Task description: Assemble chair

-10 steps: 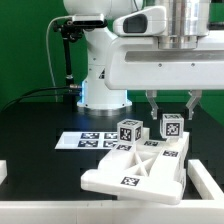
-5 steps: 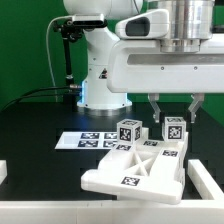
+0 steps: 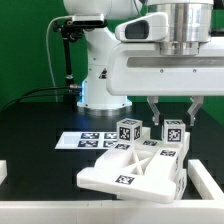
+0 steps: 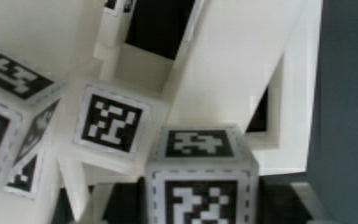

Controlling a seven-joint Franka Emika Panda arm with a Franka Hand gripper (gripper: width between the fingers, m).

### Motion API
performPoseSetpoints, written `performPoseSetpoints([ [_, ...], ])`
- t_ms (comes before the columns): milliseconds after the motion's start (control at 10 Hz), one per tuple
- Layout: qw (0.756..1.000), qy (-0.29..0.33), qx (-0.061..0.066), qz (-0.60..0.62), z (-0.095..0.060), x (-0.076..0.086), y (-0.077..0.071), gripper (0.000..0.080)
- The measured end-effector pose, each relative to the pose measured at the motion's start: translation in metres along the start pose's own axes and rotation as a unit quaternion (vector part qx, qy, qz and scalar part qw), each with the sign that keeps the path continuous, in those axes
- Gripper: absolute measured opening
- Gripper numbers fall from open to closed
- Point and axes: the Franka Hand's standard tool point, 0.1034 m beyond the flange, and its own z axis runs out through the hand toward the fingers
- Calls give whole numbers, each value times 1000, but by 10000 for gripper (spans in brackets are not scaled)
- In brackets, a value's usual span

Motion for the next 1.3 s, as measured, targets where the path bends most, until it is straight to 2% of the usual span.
performPoseSetpoints([
  [100,1000,0,0,0,0,0,0,363],
  [200,1000,0,0,0,0,0,0,502],
  [300,1000,0,0,0,0,0,0,605],
  [700,1000,0,0,0,0,0,0,648],
  [900,998,5,1,57,0,1,-4,649],
  [1200,995,3,-2,103,7,3,-3,649],
  [1300,995,10,-2,101,10,3,-9,649],
])
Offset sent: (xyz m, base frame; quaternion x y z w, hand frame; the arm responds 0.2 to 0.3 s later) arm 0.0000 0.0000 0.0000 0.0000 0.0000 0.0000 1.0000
